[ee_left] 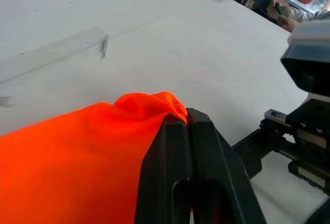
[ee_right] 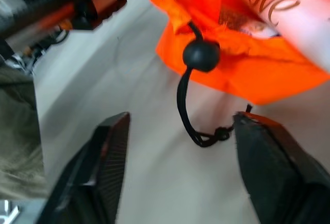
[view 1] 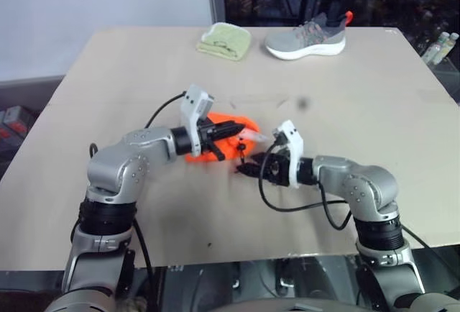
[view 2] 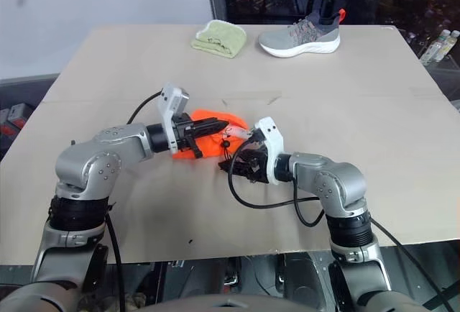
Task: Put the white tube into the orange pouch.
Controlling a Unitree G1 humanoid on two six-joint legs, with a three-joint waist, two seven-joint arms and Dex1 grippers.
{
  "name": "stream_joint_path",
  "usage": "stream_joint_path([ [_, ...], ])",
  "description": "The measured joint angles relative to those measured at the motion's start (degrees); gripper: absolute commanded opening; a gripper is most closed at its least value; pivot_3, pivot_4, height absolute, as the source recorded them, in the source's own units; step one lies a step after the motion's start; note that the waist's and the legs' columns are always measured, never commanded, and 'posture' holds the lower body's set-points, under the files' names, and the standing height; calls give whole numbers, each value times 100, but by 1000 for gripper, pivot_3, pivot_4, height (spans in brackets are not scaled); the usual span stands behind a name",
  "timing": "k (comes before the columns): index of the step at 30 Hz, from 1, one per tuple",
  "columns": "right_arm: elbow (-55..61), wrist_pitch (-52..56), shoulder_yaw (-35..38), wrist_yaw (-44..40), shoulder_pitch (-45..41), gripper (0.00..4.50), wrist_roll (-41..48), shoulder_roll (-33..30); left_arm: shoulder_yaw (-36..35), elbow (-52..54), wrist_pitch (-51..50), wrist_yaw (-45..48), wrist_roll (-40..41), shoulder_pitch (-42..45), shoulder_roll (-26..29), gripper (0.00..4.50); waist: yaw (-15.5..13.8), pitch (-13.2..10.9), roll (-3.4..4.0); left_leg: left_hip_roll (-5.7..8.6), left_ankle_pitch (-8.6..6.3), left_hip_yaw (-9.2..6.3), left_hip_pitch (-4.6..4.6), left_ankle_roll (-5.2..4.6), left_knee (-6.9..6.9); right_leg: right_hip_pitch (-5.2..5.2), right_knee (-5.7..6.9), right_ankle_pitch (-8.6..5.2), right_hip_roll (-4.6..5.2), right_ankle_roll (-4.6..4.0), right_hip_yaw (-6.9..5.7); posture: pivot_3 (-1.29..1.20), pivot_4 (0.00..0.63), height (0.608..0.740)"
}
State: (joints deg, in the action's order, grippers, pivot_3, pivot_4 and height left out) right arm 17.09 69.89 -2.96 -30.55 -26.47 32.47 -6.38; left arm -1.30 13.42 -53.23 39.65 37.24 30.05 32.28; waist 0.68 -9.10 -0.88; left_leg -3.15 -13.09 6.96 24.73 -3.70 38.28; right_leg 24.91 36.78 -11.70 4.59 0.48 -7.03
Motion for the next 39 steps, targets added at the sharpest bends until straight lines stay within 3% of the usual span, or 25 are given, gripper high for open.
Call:
stream_joint_path([
  [5, -359, -9, 534, 352, -39, 3073, 39, 36, -207, 118, -1, 23, 213, -105, -78, 0, -12, 0, 0, 1, 0, -1, 2, 0, 1, 0, 0, 0, 3, 0, -1, 0, 150, 740],
  [7, -377, -82, 619, 409, -34, 3073, 32, -131, -746, 17, -297, -37, 904, 46, -353, 0, -11, -2, -1, 1, 0, -6, 6, 0, 1, 0, 0, 0, 3, 0, 4, 0, 150, 740],
  [12, -366, -147, 892, 461, -40, 3073, 137, -385, -1708, -521, -895, -156, 2143, 729, -278, 0, 4, -3, -2, 1, 1, -3, 1, 0, 1, 0, 1, -2, -3, 4, 0, 0, 150, 740],
  [16, -192, -110, 1151, 485, -66, 3073, 362, -456, -1882, -834, -1116, -335, 2488, 935, -254, 0, 4, -4, -3, 2, 1, -1, 2, -1, 1, 0, 1, -2, -1, 5, 1, 0, 150, 740],
  [21, 493, 106, 1633, 681, -212, 3073, 848, -622, -1716, -899, -1031, -402, 2210, 595, -72, 0, 6, -3, -2, 2, 0, 1, -2, 0, -3, 0, 0, 0, -2, 1, 2, 0, 150, 740],
  [28, 1159, -145, 487, 630, 387, 3073, 587, -1306, -1179, -589, -862, -552, 1796, 308, -195, 0, -5, -4, -3, 5, 0, 2, 2, 0, -2, 0, -4, -9, 3, 16, 6, 0, 150, 740],
  [36, 1138, -695, 424, 586, 33, 3073, 585, -1417, -1533, -1497, -1022, -1529, 1911, 1855, -610, 0, -39, -8, -9, 4, 3, -12, 2, 2, 3, -5, 0, -9, -1, 17, 4, 0, 150, 740],
  [39, 1136, -632, 598, 737, -179, 3073, 739, -1270, -1497, -1548, -1013, -1821, 1800, 2039, -755, 0, -8, -9, -9, 6, 2, 1, 2, 1, -1, -1, -2, 3, -2, -2, 6, 0, 150, 740],
])
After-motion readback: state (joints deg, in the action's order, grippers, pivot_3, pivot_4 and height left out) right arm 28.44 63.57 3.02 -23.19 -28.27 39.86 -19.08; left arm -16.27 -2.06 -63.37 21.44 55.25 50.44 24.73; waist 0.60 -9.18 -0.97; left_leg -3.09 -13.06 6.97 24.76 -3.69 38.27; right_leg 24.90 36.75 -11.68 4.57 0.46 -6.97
